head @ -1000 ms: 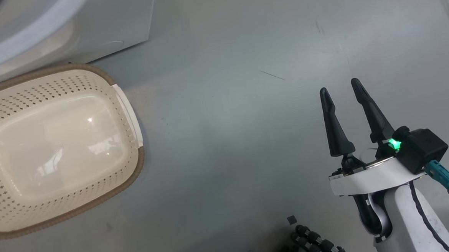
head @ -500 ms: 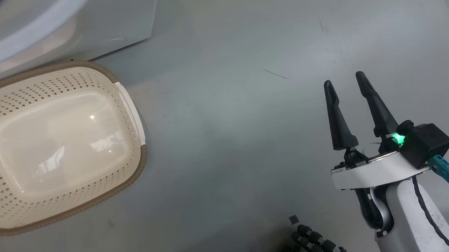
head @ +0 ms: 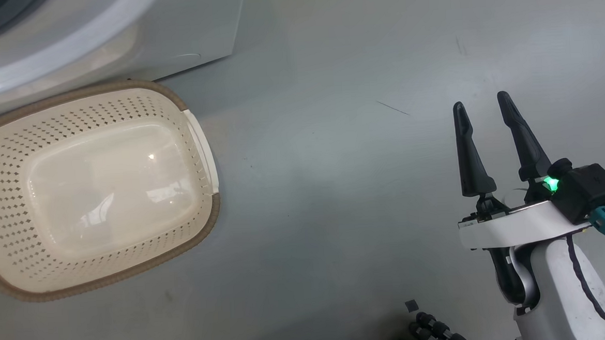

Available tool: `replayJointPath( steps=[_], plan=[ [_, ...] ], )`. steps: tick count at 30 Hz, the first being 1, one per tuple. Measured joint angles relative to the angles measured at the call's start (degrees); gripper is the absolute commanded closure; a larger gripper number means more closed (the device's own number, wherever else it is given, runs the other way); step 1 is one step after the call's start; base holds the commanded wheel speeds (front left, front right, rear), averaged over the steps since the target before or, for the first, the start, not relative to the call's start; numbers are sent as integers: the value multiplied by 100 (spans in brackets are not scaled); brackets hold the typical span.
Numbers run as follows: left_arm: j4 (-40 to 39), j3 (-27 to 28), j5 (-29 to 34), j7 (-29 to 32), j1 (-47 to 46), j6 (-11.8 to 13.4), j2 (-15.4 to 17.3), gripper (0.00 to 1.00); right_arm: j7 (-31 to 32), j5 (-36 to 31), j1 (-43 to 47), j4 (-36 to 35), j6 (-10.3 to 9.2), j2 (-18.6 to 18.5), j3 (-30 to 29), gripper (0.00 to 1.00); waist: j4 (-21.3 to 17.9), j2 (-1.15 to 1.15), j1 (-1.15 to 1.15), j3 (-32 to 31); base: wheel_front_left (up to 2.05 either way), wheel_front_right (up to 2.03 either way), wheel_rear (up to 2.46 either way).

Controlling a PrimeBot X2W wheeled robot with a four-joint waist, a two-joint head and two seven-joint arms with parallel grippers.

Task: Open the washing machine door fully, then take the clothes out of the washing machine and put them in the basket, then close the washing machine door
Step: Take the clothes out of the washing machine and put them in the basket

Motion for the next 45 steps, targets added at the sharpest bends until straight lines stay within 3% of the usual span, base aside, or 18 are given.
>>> replayJointPath(
  steps=[15, 26, 35, 45],
  plan=[
    [-587, 112, -68, -2000, 889, -11, -605, 100, 0, -300, 24, 23, 7, -24, -265, 0, 472, 0, 0, -377, 0, 0, 0],
    [-939, 97, -34, -3112, 1800, 4, -896, 100, 0, -450, 277, 145, 58, -56, -296, 0, 732, 0, 0, -878, 0, 0, 0],
    [-1260, 4, 76, -3342, 2421, 102, -1034, 100, 0, -504, 510, 253, 67, -56, -301, 0, 881, 0, 0, -1317, 0, 0, 0],
    [-2184, -102, 307, -3410, 3030, 248, -1308, 100, 0, -556, 834, 276, 86, -130, -376, 0, 1092, 0, -1, -1854, 0, 0, 0]
  ],
)
